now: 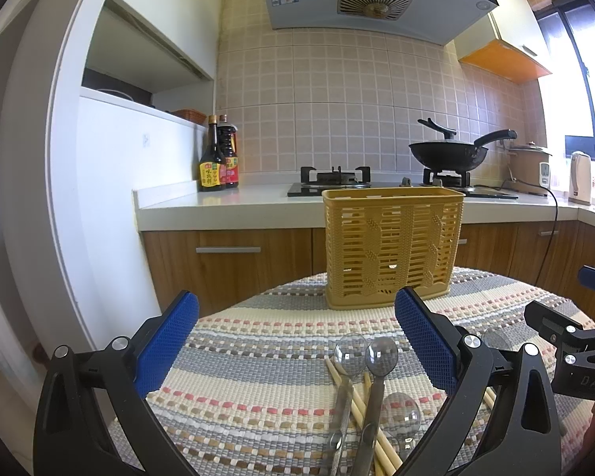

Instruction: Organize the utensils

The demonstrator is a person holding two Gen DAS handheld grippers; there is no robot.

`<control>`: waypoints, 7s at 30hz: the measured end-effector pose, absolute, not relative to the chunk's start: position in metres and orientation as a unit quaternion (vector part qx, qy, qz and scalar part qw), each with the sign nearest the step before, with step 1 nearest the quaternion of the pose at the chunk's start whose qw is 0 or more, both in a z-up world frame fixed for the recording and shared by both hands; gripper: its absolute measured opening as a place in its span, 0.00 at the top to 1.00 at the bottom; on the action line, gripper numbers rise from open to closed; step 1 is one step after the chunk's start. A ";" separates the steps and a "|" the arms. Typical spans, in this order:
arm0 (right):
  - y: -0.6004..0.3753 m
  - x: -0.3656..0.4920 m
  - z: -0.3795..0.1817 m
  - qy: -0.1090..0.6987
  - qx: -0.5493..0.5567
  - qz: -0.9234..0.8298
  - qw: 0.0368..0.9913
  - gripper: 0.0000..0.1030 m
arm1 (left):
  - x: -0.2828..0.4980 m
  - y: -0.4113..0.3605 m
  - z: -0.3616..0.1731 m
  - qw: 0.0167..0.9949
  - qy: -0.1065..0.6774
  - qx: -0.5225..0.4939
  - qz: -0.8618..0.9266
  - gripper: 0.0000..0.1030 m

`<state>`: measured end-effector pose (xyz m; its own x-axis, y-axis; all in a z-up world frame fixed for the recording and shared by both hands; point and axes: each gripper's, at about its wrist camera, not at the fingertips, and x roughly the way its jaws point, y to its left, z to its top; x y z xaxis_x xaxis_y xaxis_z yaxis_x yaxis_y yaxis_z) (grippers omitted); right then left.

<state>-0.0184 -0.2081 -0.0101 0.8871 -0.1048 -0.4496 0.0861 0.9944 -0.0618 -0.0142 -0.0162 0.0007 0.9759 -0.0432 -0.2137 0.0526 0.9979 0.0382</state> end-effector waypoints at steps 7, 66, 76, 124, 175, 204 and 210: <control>-0.210 -0.017 -0.010 0.234 -0.019 -0.057 0.970 0.06 | -0.014 -0.016 0.001 0.994 0.108 0.022 -0.023 0.07; -0.254 0.099 -0.037 0.540 0.062 0.047 0.838 0.41 | 0.170 -0.043 -0.052 0.827 0.529 0.005 -0.189 0.73; -0.251 0.103 -0.047 0.586 0.083 0.066 0.803 0.52 | 0.150 -0.007 -0.033 0.841 0.502 -0.002 -0.202 0.73; -0.249 0.066 -0.028 0.542 0.017 0.067 0.837 0.71 | 0.115 0.002 -0.014 0.895 0.424 0.028 -0.138 0.70; -0.249 0.145 0.165 0.202 0.063 0.033 0.977 0.72 | 0.189 -0.042 0.160 0.976 0.088 -0.085 -0.180 0.70; -0.223 0.175 0.083 0.284 0.032 0.029 0.958 0.47 | 0.204 -0.038 0.082 0.971 0.154 -0.066 -0.168 0.53; -0.234 0.148 0.092 0.294 0.057 0.039 0.953 0.46 | 0.183 -0.007 0.099 0.951 0.185 -0.105 -0.224 0.45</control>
<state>0.1482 -0.2339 0.0918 0.8244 0.1071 -0.5558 -0.0403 0.9906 0.1311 0.1827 -0.0072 0.0992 0.8310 -0.4654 -0.3046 0.3880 0.8774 -0.2820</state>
